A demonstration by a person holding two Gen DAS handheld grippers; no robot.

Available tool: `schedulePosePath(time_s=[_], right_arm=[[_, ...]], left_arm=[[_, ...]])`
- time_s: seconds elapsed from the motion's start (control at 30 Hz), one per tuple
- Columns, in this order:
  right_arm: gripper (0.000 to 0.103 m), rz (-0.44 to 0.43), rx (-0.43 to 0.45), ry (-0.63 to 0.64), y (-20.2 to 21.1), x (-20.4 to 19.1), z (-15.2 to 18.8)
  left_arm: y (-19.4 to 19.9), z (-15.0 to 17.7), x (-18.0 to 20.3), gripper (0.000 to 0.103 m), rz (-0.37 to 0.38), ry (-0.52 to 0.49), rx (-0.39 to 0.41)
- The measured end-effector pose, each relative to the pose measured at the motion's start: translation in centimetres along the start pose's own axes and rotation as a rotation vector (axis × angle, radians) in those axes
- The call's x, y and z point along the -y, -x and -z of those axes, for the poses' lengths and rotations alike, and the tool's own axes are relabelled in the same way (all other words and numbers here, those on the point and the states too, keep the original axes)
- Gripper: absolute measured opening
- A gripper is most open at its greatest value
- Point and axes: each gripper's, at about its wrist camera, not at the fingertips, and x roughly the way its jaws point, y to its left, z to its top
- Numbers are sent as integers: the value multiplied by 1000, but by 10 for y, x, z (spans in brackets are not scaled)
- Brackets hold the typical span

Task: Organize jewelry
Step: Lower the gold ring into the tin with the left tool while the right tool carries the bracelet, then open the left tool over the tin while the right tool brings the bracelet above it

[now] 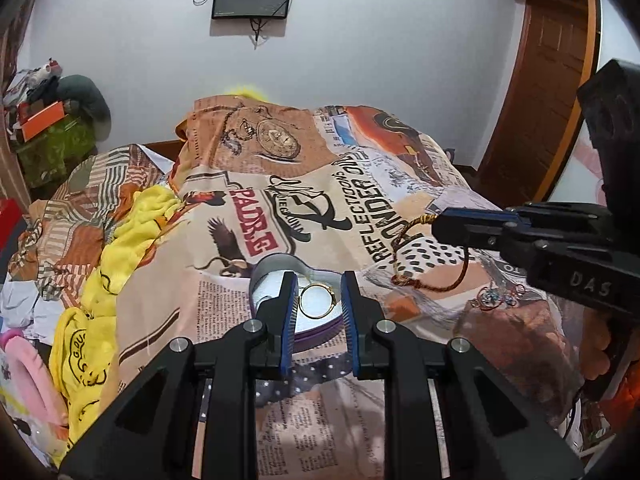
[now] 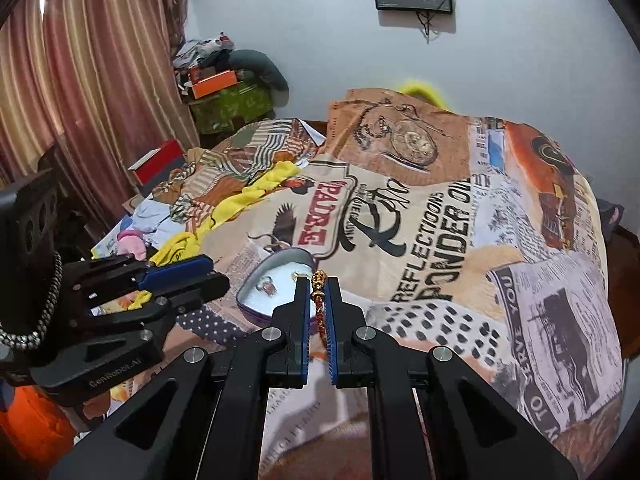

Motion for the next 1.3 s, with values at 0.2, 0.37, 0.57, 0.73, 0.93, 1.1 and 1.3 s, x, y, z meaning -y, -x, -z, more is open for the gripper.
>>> schedulePosePath(time_s=[0.2,0.37,0.57,0.73,0.93,1.1,1.3], right_arm=[[6,-15,-1,18,-10,-10,-9],[6,-21,-9,28,-20,-16,-14],[6,-31,-26,28,-34,-19,-16],[6,-33,-43,28,-45,-18,-17],[6,-37,-57,23,-52,-17,-19],[6,-45,-66,20,-57,-19,-19],[6,-53,-74,16,-59,-20,-19]], left_arm=[[-17,2,-17,20,11,34,-24],[-34,5,-28,20,26,53,-56],[-49,6,-31,20,50,45,-85],[-59,7,-29,20,66,35,-105],[-61,9,-28,20,65,23,-110],[-58,10,-29,21,49,10,-111],[-59,10,-33,28,53,23,-114]])
